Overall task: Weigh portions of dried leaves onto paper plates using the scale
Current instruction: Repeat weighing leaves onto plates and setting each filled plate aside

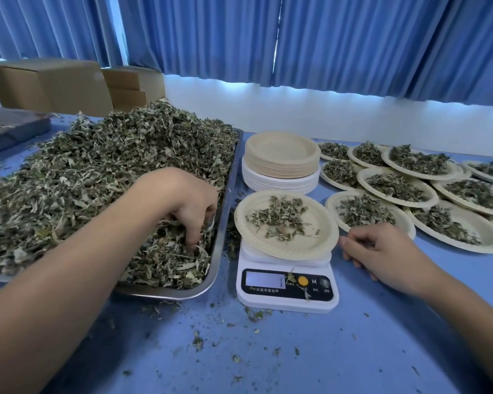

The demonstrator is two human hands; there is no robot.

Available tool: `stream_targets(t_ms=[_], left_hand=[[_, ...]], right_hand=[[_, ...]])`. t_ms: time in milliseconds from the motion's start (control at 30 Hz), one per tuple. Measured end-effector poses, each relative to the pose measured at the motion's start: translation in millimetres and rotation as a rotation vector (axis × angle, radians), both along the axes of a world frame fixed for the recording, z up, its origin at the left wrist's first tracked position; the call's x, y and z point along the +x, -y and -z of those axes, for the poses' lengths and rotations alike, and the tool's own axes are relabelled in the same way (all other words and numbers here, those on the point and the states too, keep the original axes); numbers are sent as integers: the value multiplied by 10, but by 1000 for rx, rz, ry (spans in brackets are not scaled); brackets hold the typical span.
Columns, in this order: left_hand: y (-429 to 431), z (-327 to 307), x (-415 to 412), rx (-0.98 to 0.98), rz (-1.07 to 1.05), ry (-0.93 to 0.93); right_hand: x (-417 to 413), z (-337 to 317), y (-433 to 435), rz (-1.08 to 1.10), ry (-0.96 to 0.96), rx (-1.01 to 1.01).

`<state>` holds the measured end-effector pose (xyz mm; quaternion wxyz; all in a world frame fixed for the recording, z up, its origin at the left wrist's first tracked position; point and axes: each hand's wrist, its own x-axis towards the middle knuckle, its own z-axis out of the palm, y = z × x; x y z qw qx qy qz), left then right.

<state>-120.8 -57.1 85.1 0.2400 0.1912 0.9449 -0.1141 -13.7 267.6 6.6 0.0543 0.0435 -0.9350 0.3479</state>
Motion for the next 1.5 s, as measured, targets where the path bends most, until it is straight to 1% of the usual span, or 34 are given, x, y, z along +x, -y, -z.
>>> stream_targets(t_ms=[133,200,333,433,500,633,800,933,1067,1100,1167,1233,1300,1500], left_hand=[[-29,72,-49,81,-41,-66],[-4,92,-97,137,-53,-164],[38,139,-169,379,-182,-402],[30,85,-177,496,-191,-519],[10,30,-156,500,-196,-560],[-22,-12,-100,449,-208,-564],[-51,-107,-43,565,-216,-665],[-66,-149,-21,630,-190,-608],[-135,-155,-12,852,-158,-630],[-169,-157,7,932,-146,-600],[-259,-149,56,1091,-138,-457],[-352,-109,108,1179,-148,-303],[-433,-45,132,1154,-135,-246],[-501,17,144,1100,-119,-209]], right_hand=[[-3,8,-2,3,-3,-10],[-5,7,-1,4,-4,-12],[4,2,4,3,-8,-17],[9,5,4,2,-11,-24],[10,7,8,1,-8,-25],[12,6,2,2,-2,-33],[15,7,6,0,1,-32],[20,6,3,-1,5,-26],[20,5,-2,-4,7,-25],[19,5,-2,-4,7,-26],[18,4,0,-6,5,-25],[18,0,4,-8,4,-21],[16,-3,3,-12,1,-18],[15,1,-2,-14,1,-30]])
